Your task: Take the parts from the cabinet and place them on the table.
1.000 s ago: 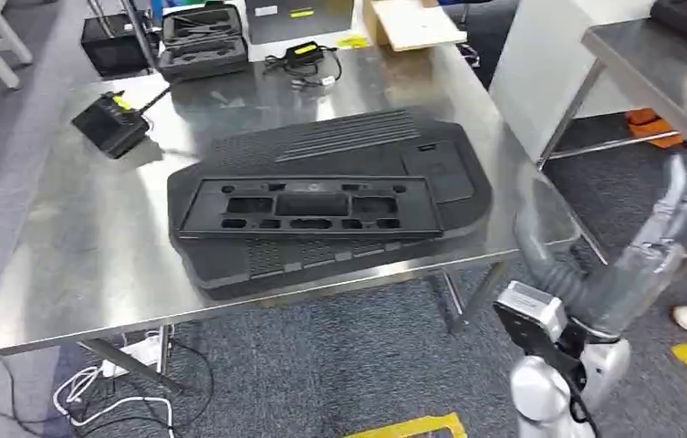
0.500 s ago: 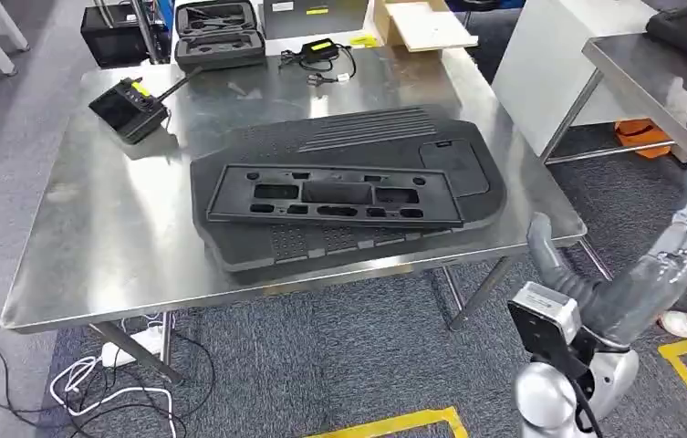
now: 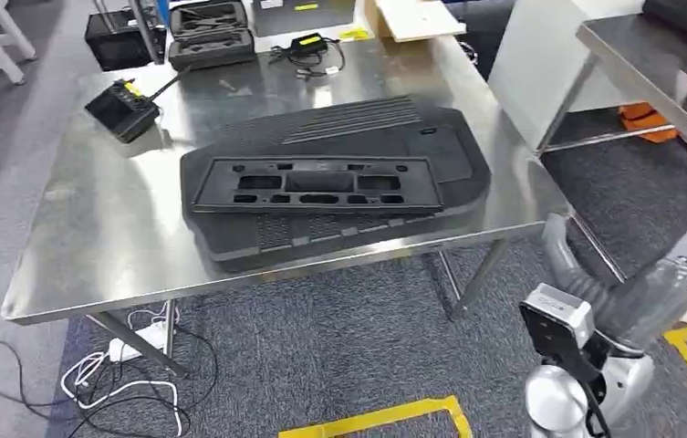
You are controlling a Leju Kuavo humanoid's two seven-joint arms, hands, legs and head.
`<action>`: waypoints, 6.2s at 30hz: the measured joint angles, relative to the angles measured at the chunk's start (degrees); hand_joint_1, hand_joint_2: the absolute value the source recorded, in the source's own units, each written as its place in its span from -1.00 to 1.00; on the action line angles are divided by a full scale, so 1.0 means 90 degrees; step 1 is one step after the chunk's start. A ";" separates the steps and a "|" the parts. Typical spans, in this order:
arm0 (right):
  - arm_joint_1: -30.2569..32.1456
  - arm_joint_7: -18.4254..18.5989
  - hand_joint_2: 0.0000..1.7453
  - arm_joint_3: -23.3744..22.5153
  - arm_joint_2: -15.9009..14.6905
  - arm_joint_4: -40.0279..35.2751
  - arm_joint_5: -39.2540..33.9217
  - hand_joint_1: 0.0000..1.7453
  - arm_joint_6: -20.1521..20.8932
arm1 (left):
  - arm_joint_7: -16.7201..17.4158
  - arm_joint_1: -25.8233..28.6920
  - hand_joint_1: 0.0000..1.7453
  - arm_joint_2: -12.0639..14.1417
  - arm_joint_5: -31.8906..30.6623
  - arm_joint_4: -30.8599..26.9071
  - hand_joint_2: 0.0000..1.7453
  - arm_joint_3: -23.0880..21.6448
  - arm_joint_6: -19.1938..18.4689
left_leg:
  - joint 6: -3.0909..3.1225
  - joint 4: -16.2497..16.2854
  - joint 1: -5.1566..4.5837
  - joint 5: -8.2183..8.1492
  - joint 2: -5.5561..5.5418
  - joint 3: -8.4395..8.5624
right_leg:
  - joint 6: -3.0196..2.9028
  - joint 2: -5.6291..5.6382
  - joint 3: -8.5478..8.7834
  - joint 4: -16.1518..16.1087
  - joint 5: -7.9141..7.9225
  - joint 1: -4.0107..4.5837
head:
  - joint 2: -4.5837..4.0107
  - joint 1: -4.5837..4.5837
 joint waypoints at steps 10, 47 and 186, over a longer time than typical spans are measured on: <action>0.0035 0.0058 1.00 -0.0005 0.0005 -0.0034 -0.0141 -1.00 0.0000 | -0.0036 -0.0018 -1.00 0.0000 -0.0007 0.0000 -1.00 -0.0044 -0.0017 | 0.0096 -0.1242 0.0003 0.0549 -0.0006 0.0834 | 0.0208 -0.0001 -0.0303 0.0215 0.0130 0.0004 | 0.0002 -0.0058; 0.0166 -0.0318 1.00 -0.0049 0.0141 -0.0029 -0.1270 -1.00 0.0000 | 0.0056 -0.0053 -1.00 0.0017 0.0024 -0.0056 -1.00 -0.0068 0.0146 | 0.0334 -0.1488 -0.0010 0.0816 0.0051 0.0723 | 0.0360 0.0027 -0.0954 0.1895 -0.0975 -0.0005 | 0.0002 0.0075; 0.0120 0.0369 1.00 -0.0406 -0.0279 0.0848 -0.1722 -1.00 0.0005 | -0.0014 -0.0121 -1.00 0.0041 -0.0122 -0.0092 -1.00 -0.0078 -0.0262 | -0.0031 0.0767 0.0021 -0.0294 0.0005 -0.0301 | 0.0037 -0.0008 -0.0164 0.0077 0.0088 -0.0029 | 0.0002 -0.0027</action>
